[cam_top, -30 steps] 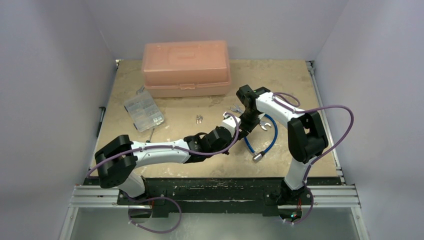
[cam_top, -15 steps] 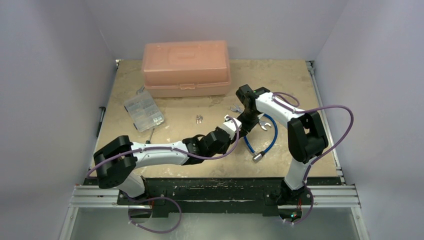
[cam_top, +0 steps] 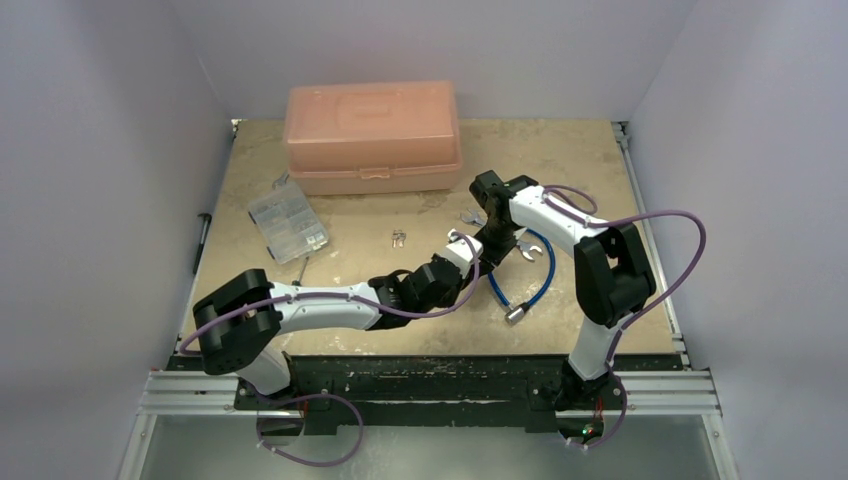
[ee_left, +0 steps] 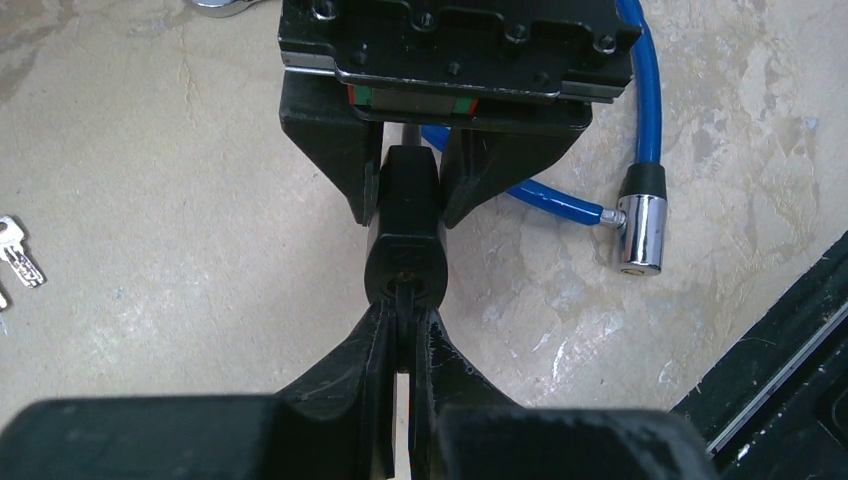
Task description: Unlock with the key
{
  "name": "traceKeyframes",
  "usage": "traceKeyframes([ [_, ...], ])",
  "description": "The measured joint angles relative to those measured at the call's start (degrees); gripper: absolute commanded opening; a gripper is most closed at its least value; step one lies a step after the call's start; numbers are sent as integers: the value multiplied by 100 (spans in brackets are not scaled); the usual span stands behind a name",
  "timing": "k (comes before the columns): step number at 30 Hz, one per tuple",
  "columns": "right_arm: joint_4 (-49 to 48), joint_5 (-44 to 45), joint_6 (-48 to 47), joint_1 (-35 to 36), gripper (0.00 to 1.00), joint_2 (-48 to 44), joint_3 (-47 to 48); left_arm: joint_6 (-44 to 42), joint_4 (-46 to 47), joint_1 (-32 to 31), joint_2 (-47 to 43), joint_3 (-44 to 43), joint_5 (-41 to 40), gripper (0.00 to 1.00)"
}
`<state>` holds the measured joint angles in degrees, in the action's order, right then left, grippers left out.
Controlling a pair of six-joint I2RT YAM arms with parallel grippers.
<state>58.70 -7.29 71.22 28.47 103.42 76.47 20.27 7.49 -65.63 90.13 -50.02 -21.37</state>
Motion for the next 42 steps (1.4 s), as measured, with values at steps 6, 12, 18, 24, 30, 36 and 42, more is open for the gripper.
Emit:
traceKeyframes([
  [6, -35, 4, 24, 0, 0, -2, 0, 15, 4, 42, 0, 0, 9, 0],
  [12, -122, 15, 44, 2, 0, -7, 0, 127, 7, 136, 0, 0, 70, 0],
  [18, -184, 81, 105, 17, 0, -11, 0, 323, 28, 310, 0, 0, 317, 0],
  [24, -195, 299, 195, 164, 0, -11, 2, 310, 166, 352, -2, 107, 437, 0],
  [30, -131, 686, 280, 380, 0, -11, 146, 249, 717, 431, -87, 457, 544, 0],
  [36, -103, 780, 343, 466, 0, -11, 247, -31, 1003, 463, -229, 697, 546, 0],
  [42, -103, 745, 424, 507, 0, -11, 251, -203, 1008, 466, -341, 785, 553, 40],
])
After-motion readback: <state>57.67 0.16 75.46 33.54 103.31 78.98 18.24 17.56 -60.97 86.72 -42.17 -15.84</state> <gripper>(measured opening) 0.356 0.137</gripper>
